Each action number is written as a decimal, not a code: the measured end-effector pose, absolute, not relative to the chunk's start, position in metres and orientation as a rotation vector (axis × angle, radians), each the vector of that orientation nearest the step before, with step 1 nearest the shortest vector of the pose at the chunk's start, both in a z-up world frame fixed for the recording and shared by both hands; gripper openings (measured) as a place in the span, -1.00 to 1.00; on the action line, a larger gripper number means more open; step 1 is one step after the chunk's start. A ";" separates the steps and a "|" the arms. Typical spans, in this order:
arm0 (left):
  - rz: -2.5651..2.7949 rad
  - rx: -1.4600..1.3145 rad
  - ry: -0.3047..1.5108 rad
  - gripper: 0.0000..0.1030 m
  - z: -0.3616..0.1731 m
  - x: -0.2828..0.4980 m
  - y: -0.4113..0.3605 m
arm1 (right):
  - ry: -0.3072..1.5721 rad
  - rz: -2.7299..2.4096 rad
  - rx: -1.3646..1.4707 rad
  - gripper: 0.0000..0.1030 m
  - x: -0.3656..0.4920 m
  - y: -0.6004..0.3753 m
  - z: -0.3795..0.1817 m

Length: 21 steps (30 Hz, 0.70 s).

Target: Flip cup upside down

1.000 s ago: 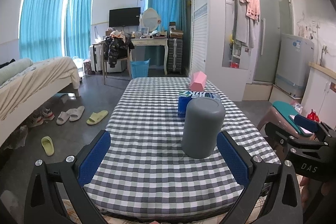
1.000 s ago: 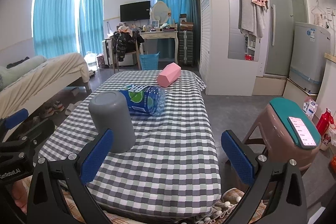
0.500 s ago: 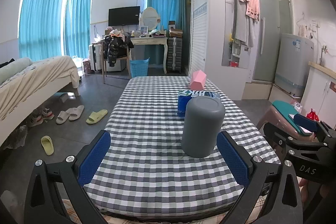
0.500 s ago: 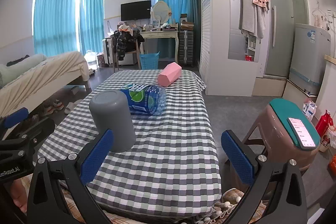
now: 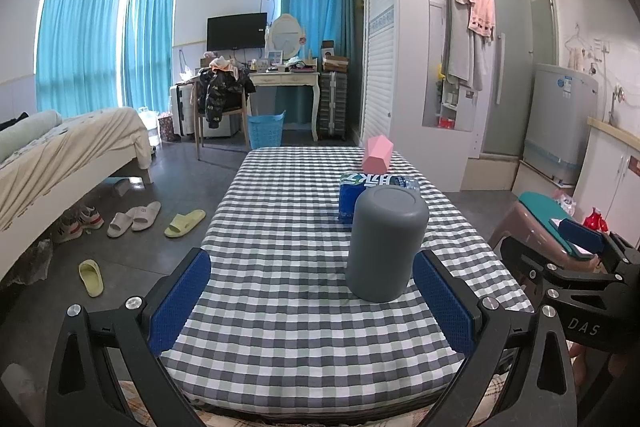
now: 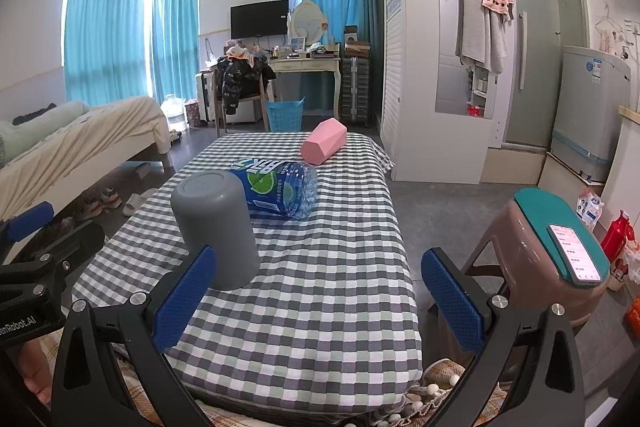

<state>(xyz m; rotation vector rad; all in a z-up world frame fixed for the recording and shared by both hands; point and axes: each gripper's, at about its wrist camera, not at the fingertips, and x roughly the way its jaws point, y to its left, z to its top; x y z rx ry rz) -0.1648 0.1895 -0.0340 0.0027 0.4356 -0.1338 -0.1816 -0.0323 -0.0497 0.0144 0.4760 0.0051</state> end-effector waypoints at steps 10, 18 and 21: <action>-0.133 0.002 0.438 1.00 -0.033 -0.165 0.190 | 0.479 0.006 0.013 0.99 -0.181 -0.032 -0.050; -0.134 0.010 0.434 1.00 -0.033 -0.167 0.192 | 0.487 0.006 0.013 0.99 -0.182 -0.033 -0.054; -0.132 0.011 0.430 1.00 -0.033 -0.168 0.191 | 0.489 0.004 0.010 0.99 -0.182 -0.033 -0.055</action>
